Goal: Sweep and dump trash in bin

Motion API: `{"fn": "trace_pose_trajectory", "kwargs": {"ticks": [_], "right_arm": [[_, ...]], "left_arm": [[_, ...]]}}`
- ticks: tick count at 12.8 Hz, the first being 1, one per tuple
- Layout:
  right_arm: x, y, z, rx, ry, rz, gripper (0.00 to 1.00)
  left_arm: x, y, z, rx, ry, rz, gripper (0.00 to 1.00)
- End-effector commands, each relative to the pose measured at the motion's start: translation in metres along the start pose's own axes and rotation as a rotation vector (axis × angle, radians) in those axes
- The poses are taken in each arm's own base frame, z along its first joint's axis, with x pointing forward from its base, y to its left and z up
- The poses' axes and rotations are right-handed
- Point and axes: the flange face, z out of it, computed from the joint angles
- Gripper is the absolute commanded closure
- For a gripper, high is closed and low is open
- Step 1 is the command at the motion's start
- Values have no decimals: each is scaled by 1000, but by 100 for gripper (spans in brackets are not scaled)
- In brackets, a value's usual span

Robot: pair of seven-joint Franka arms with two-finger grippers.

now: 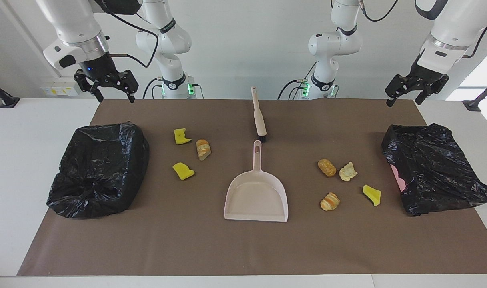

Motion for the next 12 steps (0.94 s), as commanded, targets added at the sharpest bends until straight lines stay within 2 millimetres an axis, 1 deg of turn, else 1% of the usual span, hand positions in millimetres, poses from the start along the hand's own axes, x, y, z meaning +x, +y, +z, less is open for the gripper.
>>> {"fn": "trace_pose_trajectory", "kwargs": {"ticks": [1, 9, 10, 12], "right_arm": [[-7, -3, 0, 9, 0, 8, 0], [-10, -4, 4, 9, -20, 3, 0], [-13, -5, 3, 8, -17, 2, 0], [-18, -14, 7, 7, -25, -15, 0]], "left_arm": [[-5, -1, -4, -2, 0, -5, 0], [-5, -1, -4, -3, 0, -5, 0], [-5, -1, -4, -2, 0, -5, 0], [-5, -1, -4, -3, 0, -5, 0]]}}
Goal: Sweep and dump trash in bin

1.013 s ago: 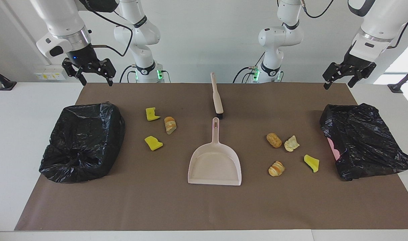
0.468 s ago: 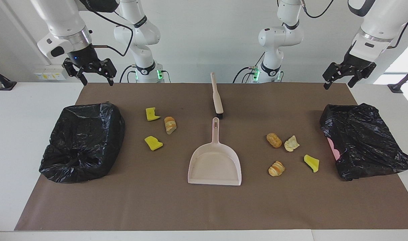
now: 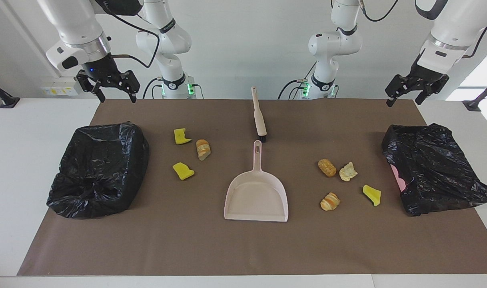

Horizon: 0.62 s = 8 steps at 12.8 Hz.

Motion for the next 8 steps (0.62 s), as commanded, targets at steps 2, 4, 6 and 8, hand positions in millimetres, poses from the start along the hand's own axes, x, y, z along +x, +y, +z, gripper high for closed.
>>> {"fn": "trace_pose_trajectory", "kwargs": {"ticks": [2, 4, 6, 8], "right_arm": [[-21, -16, 8, 7, -22, -16, 0], [-31, -34, 18, 6, -38, -50, 0], [-40, -55, 25, 47, -53, -74, 0], [-44, -77, 38, 83, -60, -108, 0]], "left_arm": [[-5, -1, -4, -2, 0, -5, 0], [-5, -1, -4, -2, 0, -5, 0], [-5, -1, -4, -2, 0, -5, 0], [-5, -1, -4, -2, 0, -5, 0]]}}
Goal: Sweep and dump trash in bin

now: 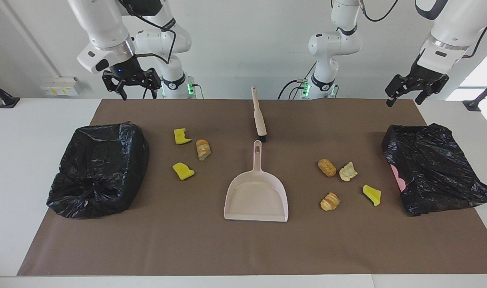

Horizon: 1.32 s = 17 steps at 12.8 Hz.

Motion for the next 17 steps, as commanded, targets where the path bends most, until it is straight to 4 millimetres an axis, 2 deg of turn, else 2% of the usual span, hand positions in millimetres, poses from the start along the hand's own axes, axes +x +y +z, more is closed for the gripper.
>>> {"fn": "trace_pose_trajectory", "kwargs": {"ticks": [1, 7, 11, 13, 15, 17], "right_arm": [[-15, -30, 15, 38, 25, -22, 0], [-37, -123, 61, 27, 35, -74, 0], [-56, -182, 96, 28, 48, -16, 0], [-73, -225, 118, 31, 63, 29, 0], [-93, -271, 153, 21, 65, 67, 0], [-110, -307, 186, 19, 63, 71, 0]], "left_arm": [[-5, -1, -4, -2, 0, -5, 0], [-5, -1, -4, -2, 0, -5, 0], [-5, -1, -4, -3, 0, -5, 0], [-5, -1, -4, -3, 0, -5, 0], [-5, -1, -4, -3, 0, -5, 0], [-5, -1, -4, -2, 0, -5, 0]]}}
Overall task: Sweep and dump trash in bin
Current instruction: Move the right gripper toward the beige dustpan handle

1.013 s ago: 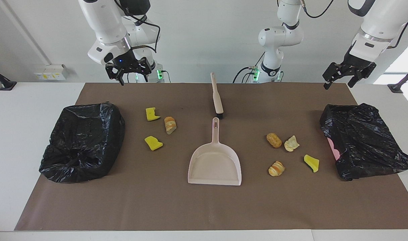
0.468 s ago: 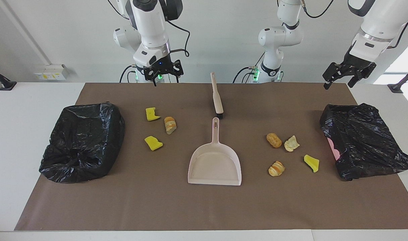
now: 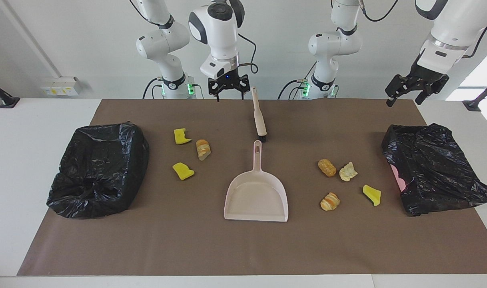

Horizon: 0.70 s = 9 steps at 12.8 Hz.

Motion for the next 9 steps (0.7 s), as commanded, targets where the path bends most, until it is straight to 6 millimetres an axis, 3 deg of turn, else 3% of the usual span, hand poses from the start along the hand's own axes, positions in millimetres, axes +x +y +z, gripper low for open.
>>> {"fn": "trace_pose_trajectory", "kwargs": {"ticks": [1, 3, 5, 9], "right_arm": [[-23, -35, 42, -3, -4, 40, 0], [-48, -67, 68, -43, 6, 85, 0], [-61, -79, 83, -82, 12, 85, 0], [-44, -74, 82, -89, 8, 102, 0]], "left_arm": [[-5, -1, -4, -2, 0, -5, 0], [-5, -1, -4, -2, 0, -5, 0], [-5, -1, -4, -2, 0, -5, 0], [-5, -1, -4, -2, 0, -5, 0]]}}
